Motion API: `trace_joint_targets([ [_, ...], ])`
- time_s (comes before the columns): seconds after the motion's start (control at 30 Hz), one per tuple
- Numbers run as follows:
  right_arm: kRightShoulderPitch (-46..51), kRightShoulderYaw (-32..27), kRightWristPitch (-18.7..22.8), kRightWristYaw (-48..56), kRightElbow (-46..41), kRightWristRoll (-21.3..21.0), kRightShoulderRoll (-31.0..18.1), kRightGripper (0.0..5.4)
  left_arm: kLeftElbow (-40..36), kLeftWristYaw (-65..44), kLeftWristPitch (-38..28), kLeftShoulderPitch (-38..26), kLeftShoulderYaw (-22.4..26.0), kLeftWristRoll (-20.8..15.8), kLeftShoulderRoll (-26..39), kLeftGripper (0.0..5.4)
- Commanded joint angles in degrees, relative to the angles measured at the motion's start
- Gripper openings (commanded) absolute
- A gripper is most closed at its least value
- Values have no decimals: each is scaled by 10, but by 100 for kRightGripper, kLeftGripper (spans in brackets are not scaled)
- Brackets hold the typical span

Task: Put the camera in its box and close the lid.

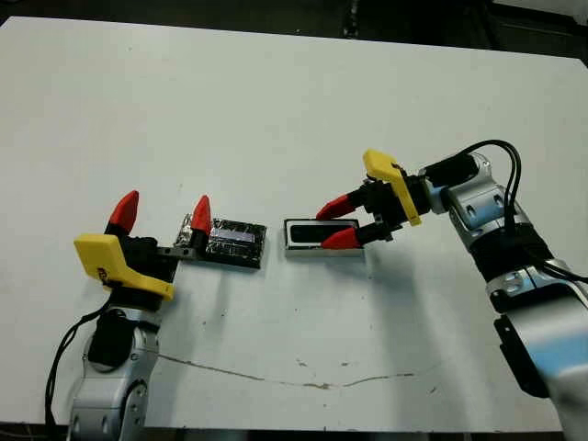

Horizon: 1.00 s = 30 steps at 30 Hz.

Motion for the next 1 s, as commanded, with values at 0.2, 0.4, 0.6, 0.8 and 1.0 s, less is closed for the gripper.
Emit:
trace_joint_targets([
  [0.2, 20, -26, 31, -9, -109, 14, -53, 464, 3, -1, 0, 11, 0, 2, 2, 540],
  [0.4, 58, -115, 86, -47, -221, 88, -93, 540, 2, -1, -4, 10, 2, 3, 3, 540],
  [0.6, 265, -284, 191, -306, -448, 156, -56, 540, -5, -34, -28, -14, 34, 2, 51, 540],
  [0.8, 472, -343, 173, -463, -593, 184, 23, 484, -20, -166, 9, -81, 80, -55, 196, 540],
  [1.0, 604, -339, 37, -536, -638, 176, 105, 394, 24, -313, 58, -192, 78, -86, 342, 540],
])
